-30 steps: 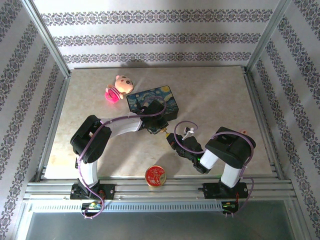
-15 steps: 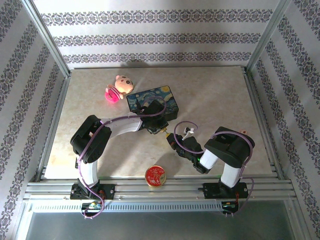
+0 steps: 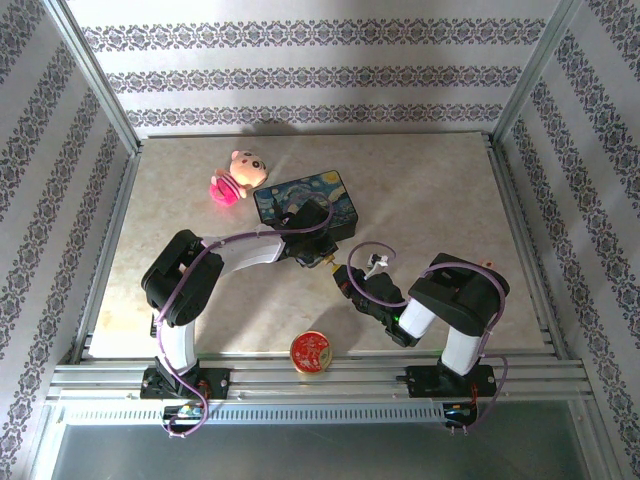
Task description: Unlock a padlock with a key
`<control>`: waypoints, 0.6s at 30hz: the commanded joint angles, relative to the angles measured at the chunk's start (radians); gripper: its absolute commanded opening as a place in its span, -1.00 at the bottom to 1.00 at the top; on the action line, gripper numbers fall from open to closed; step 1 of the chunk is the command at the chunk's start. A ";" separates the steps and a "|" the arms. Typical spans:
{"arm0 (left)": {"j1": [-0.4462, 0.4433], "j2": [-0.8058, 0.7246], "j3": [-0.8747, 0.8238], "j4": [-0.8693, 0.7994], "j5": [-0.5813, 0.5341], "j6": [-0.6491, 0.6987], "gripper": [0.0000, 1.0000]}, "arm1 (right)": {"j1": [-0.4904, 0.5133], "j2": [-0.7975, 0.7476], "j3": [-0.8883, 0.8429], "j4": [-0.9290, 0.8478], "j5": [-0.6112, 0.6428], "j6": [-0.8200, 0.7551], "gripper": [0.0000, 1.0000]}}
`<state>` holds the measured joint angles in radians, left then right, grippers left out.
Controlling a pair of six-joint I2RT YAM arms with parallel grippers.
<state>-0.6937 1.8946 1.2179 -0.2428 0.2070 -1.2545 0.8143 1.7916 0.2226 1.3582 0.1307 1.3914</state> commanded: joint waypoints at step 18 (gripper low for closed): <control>-0.020 0.050 -0.014 -0.060 0.117 -0.028 -0.45 | -0.112 0.057 0.086 0.028 -0.185 -0.032 -1.00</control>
<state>-0.6933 1.9026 1.2179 -0.2237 0.1909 -1.2419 0.7334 1.8423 0.2817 1.3590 -0.0238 1.3842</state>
